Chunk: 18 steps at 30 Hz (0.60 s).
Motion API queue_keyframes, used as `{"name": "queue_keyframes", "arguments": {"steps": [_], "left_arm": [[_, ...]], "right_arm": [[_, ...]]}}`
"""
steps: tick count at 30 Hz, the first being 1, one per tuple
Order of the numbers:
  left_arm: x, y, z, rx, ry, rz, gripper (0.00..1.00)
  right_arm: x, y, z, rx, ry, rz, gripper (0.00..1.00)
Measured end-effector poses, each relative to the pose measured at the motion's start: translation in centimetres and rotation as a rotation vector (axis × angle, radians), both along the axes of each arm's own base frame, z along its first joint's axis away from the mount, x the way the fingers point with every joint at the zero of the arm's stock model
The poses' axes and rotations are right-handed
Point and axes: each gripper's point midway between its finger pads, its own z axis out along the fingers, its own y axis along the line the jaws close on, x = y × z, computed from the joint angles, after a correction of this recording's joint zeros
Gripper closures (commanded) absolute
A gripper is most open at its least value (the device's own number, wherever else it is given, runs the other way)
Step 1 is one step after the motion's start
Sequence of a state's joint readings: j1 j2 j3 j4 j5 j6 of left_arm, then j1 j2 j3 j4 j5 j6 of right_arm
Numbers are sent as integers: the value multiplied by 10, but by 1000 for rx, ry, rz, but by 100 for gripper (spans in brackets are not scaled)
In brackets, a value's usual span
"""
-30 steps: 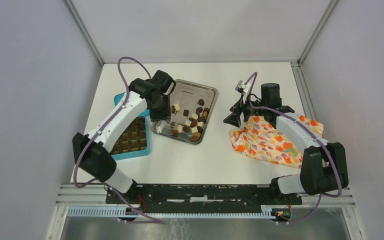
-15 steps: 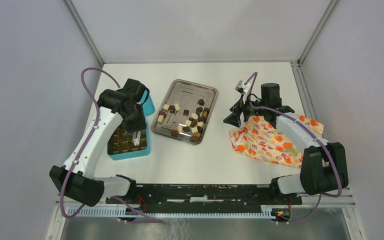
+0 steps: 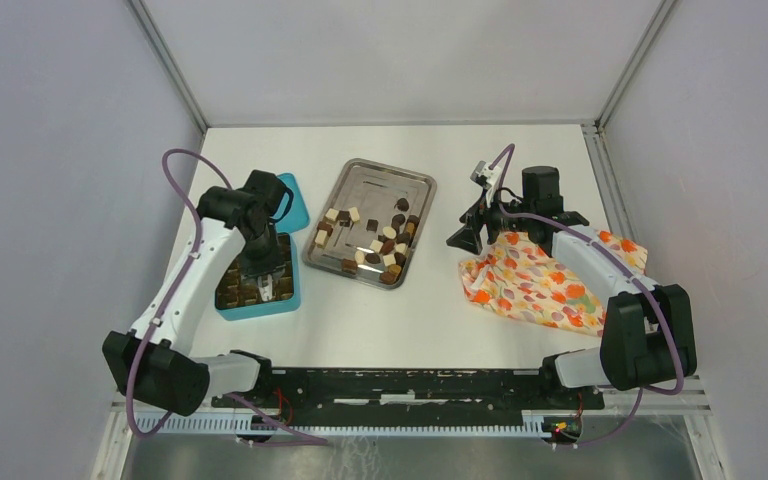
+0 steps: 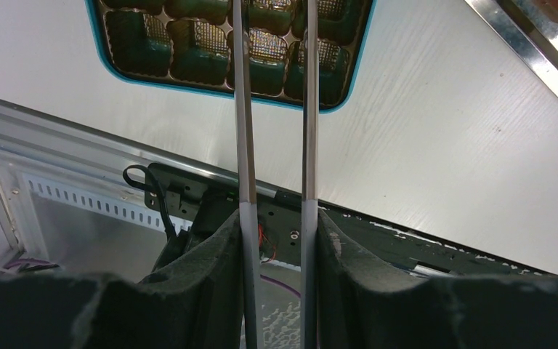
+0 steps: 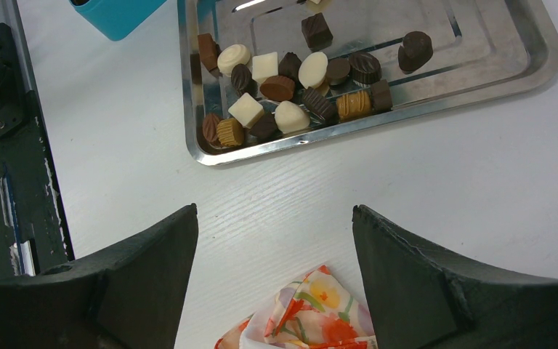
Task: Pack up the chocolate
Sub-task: Place the fake chocolate in the packing box.
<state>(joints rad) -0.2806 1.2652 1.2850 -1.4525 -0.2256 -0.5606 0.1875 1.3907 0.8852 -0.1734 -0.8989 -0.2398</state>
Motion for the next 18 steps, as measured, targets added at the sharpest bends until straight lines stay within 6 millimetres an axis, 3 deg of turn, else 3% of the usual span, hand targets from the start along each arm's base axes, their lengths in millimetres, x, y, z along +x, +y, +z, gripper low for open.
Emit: {"name": "queue_keyframes", "arguments": {"steps": [18], "left_arm": [[2, 2, -17, 11, 36, 9, 64]], "right_arm": [[0, 0, 0, 0, 0, 0, 17]]}}
